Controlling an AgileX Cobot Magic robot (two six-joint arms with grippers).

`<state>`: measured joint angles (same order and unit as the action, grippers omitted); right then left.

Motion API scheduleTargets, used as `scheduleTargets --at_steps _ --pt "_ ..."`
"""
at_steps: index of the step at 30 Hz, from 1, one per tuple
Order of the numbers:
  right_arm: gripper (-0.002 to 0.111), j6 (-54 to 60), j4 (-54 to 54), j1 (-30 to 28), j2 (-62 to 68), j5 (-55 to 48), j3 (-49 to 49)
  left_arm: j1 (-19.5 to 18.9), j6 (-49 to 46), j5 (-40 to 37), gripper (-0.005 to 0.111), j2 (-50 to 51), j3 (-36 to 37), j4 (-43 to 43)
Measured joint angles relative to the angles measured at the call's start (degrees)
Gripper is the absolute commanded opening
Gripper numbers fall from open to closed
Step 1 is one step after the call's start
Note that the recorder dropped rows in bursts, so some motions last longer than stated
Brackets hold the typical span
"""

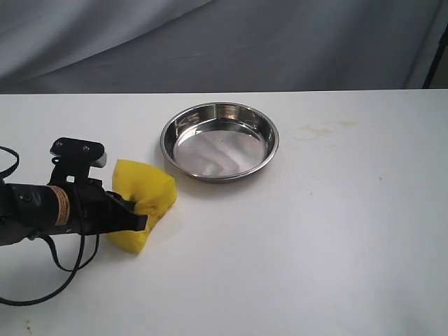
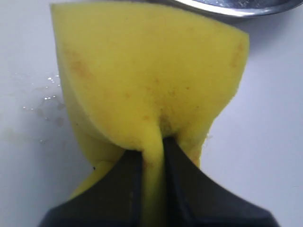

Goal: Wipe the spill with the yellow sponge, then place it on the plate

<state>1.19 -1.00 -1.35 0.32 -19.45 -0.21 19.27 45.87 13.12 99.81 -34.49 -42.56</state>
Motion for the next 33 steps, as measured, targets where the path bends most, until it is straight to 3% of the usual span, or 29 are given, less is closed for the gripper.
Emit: scheduleTargets --at_steps 3,6,15,20,27,33 --pt "0.000 0.00 0.00 0.00 0.00 0.00 0.00 -2.65 -0.37 -1.06 0.000 0.00 0.00 0.62" --pt "0.000 0.00 0.00 0.00 0.00 0.00 0.00 -8.38 -0.37 -1.87 0.000 0.00 0.00 1.16" --pt "0.000 0.00 0.00 0.00 0.00 0.00 0.00 -19.77 -0.37 -3.96 0.000 0.00 0.00 2.30" --pt "0.000 0.00 0.00 0.00 0.00 0.00 0.00 -24.56 -0.02 -4.07 0.000 0.00 0.00 3.11" --pt "0.000 0.00 0.00 0.00 0.00 0.00 0.00 -25.78 0.17 -1.06 0.000 0.00 0.06 3.20" --pt "0.000 0.00 0.00 0.00 0.00 0.00 0.00 -25.90 0.17 6.45 0.000 0.00 0.21 3.20"
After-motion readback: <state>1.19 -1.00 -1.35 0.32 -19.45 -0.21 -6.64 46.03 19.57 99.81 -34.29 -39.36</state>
